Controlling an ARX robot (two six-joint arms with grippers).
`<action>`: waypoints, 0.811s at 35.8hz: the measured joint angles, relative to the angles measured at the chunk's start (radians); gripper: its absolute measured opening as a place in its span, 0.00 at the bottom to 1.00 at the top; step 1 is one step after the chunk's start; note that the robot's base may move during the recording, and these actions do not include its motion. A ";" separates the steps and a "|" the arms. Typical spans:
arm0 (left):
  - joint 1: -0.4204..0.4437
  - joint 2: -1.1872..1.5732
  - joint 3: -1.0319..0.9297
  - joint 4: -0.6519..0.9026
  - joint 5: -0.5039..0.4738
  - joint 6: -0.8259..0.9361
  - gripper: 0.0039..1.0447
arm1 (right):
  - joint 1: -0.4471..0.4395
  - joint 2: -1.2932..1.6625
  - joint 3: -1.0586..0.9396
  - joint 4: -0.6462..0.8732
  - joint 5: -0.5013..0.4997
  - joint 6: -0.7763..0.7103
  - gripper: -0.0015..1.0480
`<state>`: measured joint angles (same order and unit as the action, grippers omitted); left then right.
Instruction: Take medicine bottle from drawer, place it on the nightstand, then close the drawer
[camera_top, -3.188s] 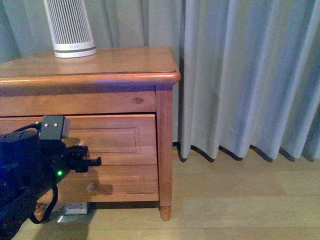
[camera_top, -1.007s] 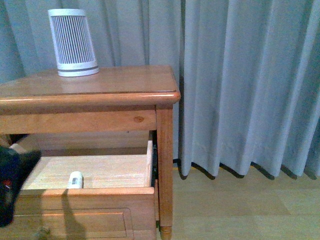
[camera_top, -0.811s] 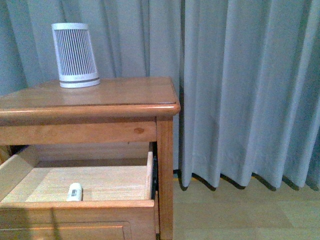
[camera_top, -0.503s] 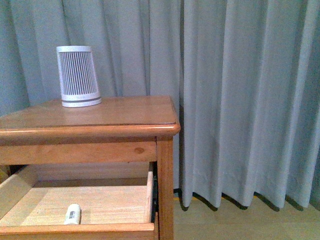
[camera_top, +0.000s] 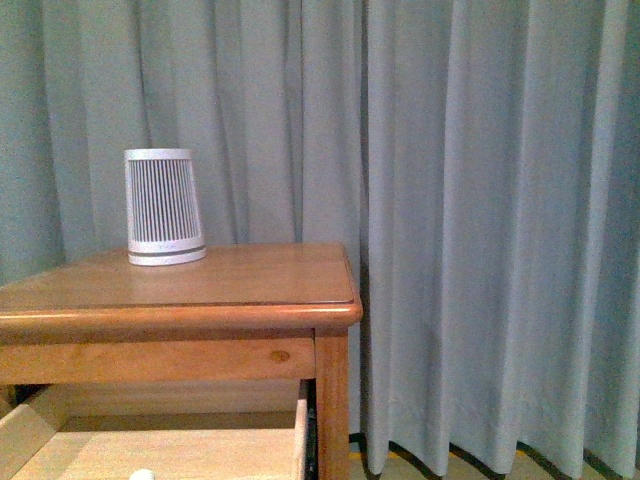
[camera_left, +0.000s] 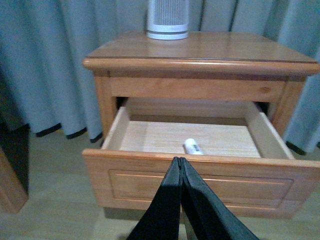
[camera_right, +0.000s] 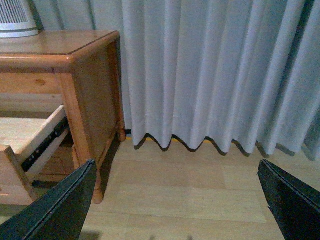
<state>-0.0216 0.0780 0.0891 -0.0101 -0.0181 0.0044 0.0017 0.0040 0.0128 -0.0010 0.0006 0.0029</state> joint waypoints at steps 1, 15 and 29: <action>0.008 -0.002 -0.002 0.000 0.002 -0.001 0.02 | 0.000 0.000 0.000 0.000 0.000 0.000 0.93; 0.016 -0.068 -0.077 0.005 0.016 -0.001 0.02 | 0.000 0.000 0.000 0.000 0.000 0.000 0.93; 0.016 -0.072 -0.079 0.005 0.016 -0.002 0.08 | 0.000 0.000 0.000 0.000 0.000 0.000 0.93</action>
<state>-0.0051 0.0059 0.0101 -0.0051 -0.0021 0.0021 0.0017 0.0040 0.0128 -0.0010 0.0002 0.0029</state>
